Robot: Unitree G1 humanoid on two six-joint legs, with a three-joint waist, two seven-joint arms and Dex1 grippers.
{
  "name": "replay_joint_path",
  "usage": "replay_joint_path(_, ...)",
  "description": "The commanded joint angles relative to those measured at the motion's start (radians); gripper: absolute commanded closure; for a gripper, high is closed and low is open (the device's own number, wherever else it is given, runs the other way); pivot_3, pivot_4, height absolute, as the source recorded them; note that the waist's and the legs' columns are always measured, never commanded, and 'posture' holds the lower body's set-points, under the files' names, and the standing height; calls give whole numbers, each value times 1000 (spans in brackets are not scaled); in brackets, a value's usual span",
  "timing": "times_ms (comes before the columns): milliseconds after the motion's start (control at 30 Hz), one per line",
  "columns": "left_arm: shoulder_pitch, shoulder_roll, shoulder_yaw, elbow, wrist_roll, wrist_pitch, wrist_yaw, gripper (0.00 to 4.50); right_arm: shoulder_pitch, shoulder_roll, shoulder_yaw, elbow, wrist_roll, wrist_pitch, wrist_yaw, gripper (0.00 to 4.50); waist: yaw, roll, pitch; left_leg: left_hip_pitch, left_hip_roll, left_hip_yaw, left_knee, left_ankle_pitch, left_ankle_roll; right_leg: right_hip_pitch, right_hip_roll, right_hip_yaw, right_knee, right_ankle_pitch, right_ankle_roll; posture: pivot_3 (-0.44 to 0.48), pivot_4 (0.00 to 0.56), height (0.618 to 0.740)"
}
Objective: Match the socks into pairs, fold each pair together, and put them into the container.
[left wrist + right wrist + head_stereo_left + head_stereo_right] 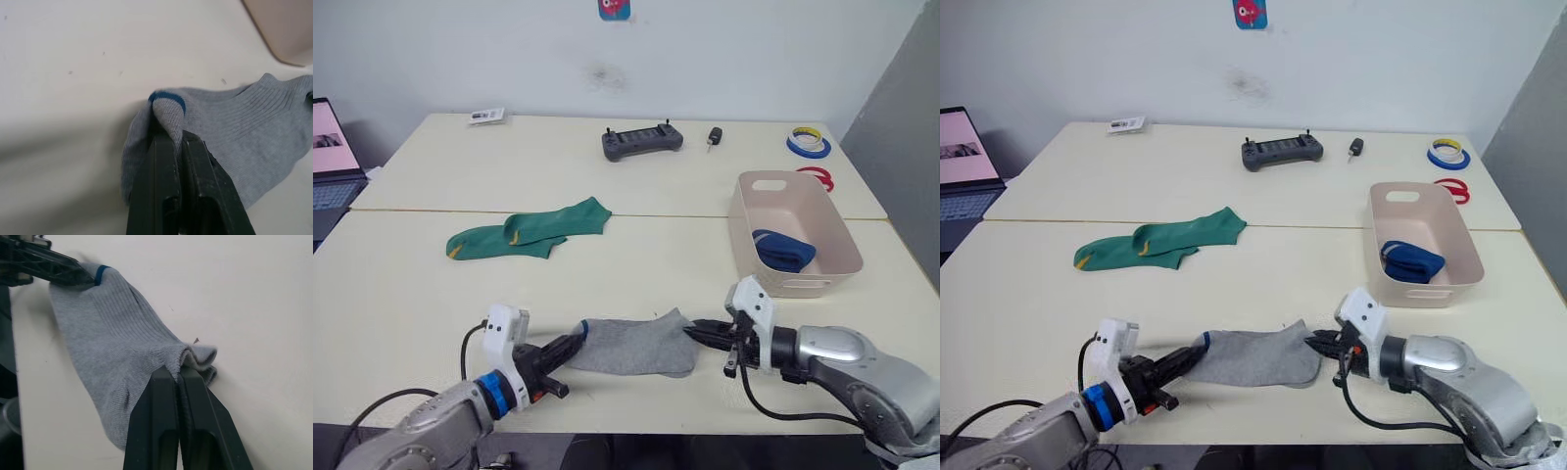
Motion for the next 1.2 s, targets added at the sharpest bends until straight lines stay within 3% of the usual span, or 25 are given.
replay_joint_path(33, 8, -12, -48, 1, 80, -83, 1, 4500, 12, -32, 25, 17, -59, -63, 31, 4477, 1, 0, 0, 0, 0, 0, 0, 0, 0, 0, 0, 0, 0, 0, 0, 0, 150, 740)
replay_joint_path(400, 24, -6, -13, 0, 108, -200, -49, 4500, 49, -31, -62, -14, 1, -92, 83, 4477, 0, 0, 0, 0, 0, 0, 0, 0, 0, 0, 0, 0, -1, 0, 0, 0, 150, 740)
replay_joint_path(767, -19, 33, -116, 62, 180, -149, -50, 4500, 33, -46, 30, 35, -82, -70, 80, 4477, 1, 0, 0, 0, 0, -1, 0, 0, 0, 0, 1, -1, -1, 0, 0, 0, 150, 740)
replay_joint_path(1167, -44, 57, -114, 94, 200, -148, -58, 4500, 25, -26, 18, 50, -91, -45, 69, 4477, 1, 0, 0, 0, 0, -1, 0, 0, 0, 0, 1, -1, 0, 0, 0, 0, 150, 740)
replay_joint_path(1200, -41, 61, -109, 95, 203, -145, -58, 4260, 27, -36, 13, 47, -91, -65, 89, 4250, 1, 0, 0, 0, 0, -1, 0, 0, 0, 0, 0, -1, 0, 0, 0, 0, 150, 740)
